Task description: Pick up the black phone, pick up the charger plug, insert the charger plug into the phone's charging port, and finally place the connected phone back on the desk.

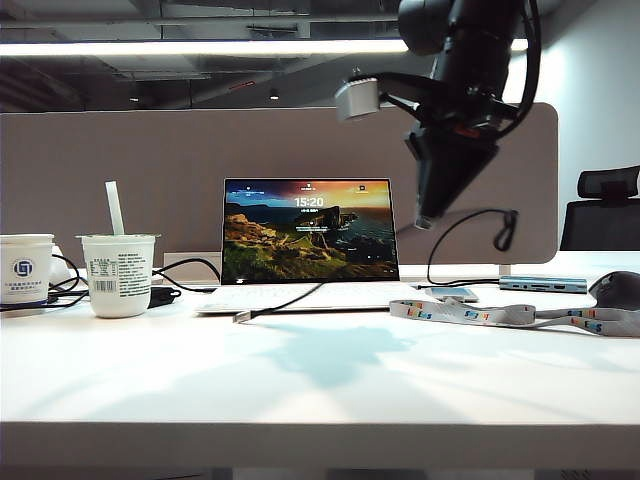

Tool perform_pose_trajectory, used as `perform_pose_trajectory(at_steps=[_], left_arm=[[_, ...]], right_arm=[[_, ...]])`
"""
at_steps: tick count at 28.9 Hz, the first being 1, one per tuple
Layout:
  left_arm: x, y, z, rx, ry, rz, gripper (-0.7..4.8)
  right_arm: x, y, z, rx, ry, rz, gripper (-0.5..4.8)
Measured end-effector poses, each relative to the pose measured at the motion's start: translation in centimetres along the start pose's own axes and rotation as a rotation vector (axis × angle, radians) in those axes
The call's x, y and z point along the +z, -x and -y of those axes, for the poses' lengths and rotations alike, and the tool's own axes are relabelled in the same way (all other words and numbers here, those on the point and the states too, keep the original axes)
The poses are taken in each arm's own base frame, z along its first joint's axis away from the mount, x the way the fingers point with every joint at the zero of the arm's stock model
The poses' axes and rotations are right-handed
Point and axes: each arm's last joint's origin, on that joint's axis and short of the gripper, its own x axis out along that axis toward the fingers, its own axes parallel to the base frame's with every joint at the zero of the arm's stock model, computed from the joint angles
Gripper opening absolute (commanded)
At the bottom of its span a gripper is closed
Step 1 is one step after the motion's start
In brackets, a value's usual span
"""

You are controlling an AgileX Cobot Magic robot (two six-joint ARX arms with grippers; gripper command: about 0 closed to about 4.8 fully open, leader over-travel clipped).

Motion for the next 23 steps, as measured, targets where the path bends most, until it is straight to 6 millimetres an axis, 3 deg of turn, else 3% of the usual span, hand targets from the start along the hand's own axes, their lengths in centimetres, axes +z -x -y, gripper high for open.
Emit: perform_pose_trajectory(at_steps=[7, 12, 16, 23], left_arm=[[0.0, 0.0, 0.0, 0.0, 0.005, 0.001, -0.07], [0.0, 0.0, 0.0, 0.0, 0.005, 0.001, -0.07], [0.0, 0.0, 0.0, 0.0, 0.005, 0.0, -0.07], [0.0, 0.0, 0.0, 0.001, 0.005, 0.001, -0.07]], right_arm=[[0.1, 0.5, -0.2, -0.005, -0.012, 0.015, 1.59], [0.6, 0.8, 0.1, 0.005, -0.166, 0.113, 1.58], [1.4, 1.0, 1.0, -0.016, -0.547, 0.238, 1.58], [2.5, 0.3, 3.6, 0.038, -1.361, 0.491, 1.58]])
